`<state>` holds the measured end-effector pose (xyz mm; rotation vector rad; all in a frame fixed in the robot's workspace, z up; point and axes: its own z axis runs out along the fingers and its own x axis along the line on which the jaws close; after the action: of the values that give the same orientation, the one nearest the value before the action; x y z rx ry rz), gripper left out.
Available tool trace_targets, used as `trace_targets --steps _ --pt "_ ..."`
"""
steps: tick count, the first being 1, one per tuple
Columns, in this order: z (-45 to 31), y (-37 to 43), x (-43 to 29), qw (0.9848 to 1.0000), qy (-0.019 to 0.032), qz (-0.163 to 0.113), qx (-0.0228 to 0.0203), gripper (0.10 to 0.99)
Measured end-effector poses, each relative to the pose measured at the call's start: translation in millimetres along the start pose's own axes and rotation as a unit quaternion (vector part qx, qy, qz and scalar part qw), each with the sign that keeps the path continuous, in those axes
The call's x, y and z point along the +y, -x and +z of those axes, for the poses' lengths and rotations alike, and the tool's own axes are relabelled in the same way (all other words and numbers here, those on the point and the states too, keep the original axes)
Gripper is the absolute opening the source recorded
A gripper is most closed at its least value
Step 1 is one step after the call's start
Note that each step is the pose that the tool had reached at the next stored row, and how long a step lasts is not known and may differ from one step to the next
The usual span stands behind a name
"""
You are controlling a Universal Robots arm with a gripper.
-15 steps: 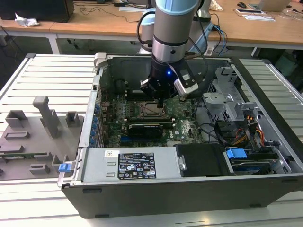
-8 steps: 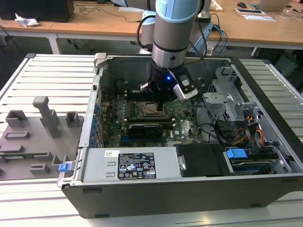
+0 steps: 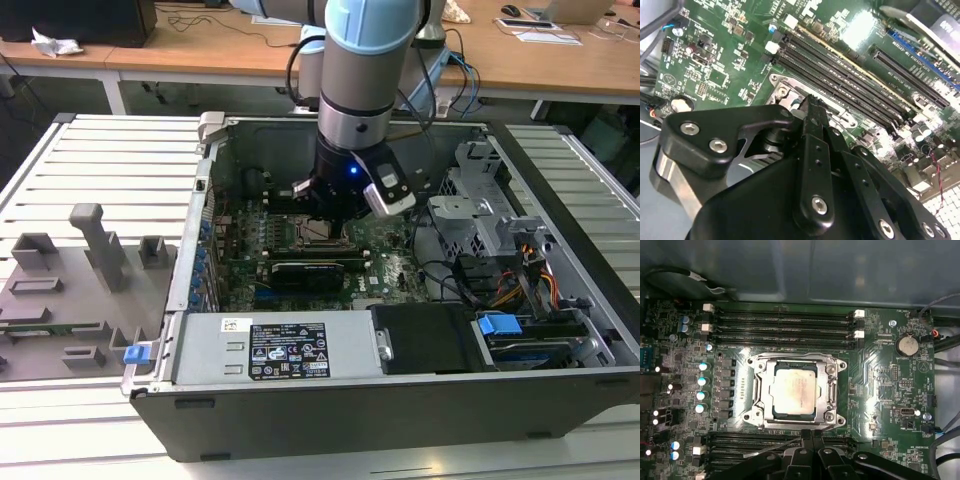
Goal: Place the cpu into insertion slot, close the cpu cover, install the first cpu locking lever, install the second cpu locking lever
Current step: 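Install the second cpu locking lever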
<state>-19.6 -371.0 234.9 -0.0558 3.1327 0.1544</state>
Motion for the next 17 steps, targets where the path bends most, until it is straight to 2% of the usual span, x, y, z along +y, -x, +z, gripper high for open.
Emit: trace_targets --steps 3,8,12,17 --pt "0.9 -9.5 0.1 1.0000 -0.0001 0.000 0.0001 0.106" --pt "3.0 -33.0 0.8 1.0000 0.0000 -0.001 0.0000 0.106" --pt "12.5 -35.9 -0.1 1.0000 0.0000 -0.003 0.0003 0.106" --pt "14.1 -43.2 -4.1 1.0000 0.0041 -0.003 0.0002 0.106"
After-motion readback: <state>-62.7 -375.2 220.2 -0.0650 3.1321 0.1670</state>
